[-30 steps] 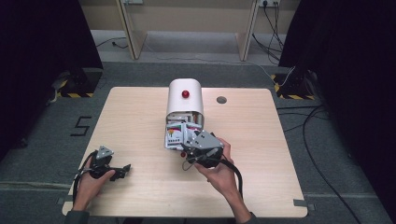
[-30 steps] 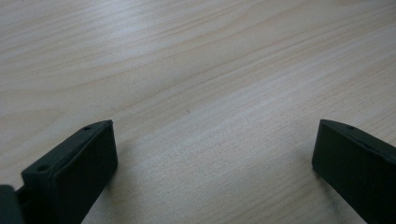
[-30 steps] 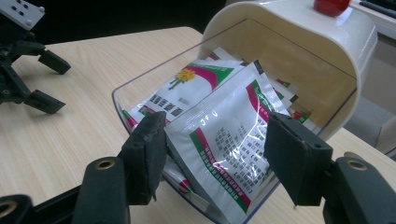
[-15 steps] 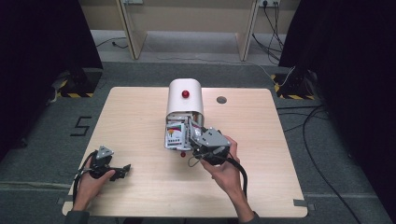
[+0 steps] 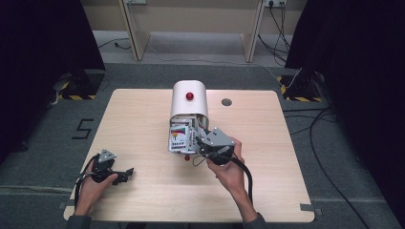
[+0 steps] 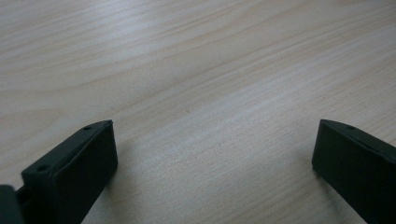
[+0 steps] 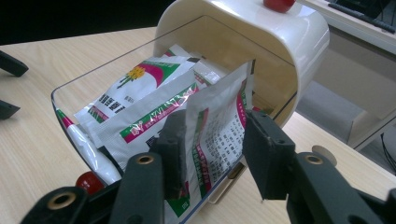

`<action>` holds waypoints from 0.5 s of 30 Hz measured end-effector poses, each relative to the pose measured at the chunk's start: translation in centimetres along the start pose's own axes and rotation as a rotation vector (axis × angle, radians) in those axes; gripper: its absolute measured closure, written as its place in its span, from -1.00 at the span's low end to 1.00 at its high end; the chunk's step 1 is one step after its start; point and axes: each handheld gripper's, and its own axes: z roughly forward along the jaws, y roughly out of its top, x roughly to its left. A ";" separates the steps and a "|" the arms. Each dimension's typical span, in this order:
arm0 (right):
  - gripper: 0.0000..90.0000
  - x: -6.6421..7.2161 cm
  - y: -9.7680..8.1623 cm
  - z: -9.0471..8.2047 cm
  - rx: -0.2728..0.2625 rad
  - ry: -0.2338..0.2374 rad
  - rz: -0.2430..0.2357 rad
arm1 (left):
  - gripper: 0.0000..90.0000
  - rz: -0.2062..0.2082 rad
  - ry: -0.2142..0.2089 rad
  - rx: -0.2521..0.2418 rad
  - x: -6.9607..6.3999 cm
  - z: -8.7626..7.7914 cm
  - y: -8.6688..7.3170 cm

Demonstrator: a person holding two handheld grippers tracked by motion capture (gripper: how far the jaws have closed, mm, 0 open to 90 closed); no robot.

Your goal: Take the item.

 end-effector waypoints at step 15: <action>0.70 0.0 -0.2 0.6 -0.006 -0.020 0.007 | -1.00 0.000 -0.001 0.000 0.0 0.0 0.0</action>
